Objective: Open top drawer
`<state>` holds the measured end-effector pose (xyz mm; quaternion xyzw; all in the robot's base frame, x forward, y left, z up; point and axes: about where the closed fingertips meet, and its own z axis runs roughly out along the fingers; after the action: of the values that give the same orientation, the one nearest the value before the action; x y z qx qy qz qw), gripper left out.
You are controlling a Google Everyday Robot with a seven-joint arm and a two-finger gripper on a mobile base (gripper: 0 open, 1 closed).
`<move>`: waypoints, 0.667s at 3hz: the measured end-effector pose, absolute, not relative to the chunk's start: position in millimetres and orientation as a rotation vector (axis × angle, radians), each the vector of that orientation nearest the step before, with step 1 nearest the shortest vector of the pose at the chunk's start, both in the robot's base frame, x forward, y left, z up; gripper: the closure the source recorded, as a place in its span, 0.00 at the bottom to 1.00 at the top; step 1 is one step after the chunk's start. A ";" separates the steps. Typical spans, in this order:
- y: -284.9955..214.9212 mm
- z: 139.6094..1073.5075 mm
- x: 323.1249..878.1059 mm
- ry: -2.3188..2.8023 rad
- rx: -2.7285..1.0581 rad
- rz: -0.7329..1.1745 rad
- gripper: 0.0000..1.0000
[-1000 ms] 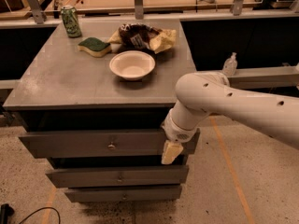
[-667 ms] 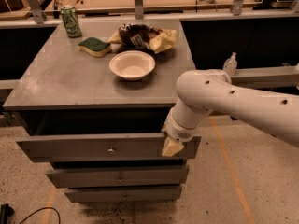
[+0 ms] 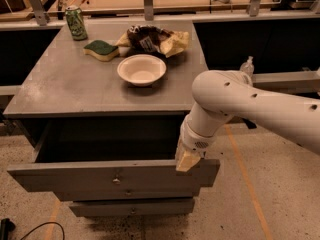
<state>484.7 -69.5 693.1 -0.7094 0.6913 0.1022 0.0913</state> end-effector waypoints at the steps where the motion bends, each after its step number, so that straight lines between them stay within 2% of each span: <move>1: -68.5 709.5 481.5 2.042 -2.122 0.331 0.63; 2: -68.5 709.4 481.5 2.042 -2.122 0.331 0.40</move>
Offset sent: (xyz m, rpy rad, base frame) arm -0.0004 0.0068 0.0775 0.0402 0.0269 0.0609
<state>481.5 -68.5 709.4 -0.7133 0.6862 0.1111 0.0889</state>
